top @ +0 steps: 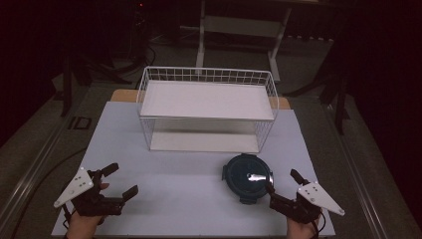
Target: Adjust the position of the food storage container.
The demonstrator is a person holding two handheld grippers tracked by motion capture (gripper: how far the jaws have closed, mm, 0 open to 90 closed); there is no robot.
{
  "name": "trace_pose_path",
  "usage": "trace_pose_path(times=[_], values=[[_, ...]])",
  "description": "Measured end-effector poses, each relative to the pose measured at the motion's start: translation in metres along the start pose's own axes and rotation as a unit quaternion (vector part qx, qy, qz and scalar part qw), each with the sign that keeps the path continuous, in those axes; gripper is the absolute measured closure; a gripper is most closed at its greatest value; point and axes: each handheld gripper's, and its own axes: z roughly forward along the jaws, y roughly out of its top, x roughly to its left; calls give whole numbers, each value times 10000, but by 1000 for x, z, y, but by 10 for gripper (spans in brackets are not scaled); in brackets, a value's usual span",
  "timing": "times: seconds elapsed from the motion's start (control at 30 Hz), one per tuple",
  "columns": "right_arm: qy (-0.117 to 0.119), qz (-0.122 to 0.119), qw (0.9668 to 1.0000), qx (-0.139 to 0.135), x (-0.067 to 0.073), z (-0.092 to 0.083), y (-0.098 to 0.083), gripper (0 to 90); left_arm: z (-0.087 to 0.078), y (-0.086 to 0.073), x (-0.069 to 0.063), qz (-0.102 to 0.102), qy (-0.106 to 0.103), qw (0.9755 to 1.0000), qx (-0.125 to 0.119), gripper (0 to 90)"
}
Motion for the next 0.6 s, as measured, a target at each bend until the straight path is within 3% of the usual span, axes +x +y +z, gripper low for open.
trace_pose_path(times=[0.27, 0.53, 0.6], values=[[171, -91, 9996, -217, 8, -10, 17, 117, 0, 1, -1, 27, -10, 10000, -18, 0], [465, -69, 9989, 58, 8, -5, 32, 109, 0, 0, 0, 39, -20, 10000, 0, 0], [399, -34, 9991, 104, 7, -2, 36, 109, 0, 0, 0, 25, -26, 10000, -6, 0]])
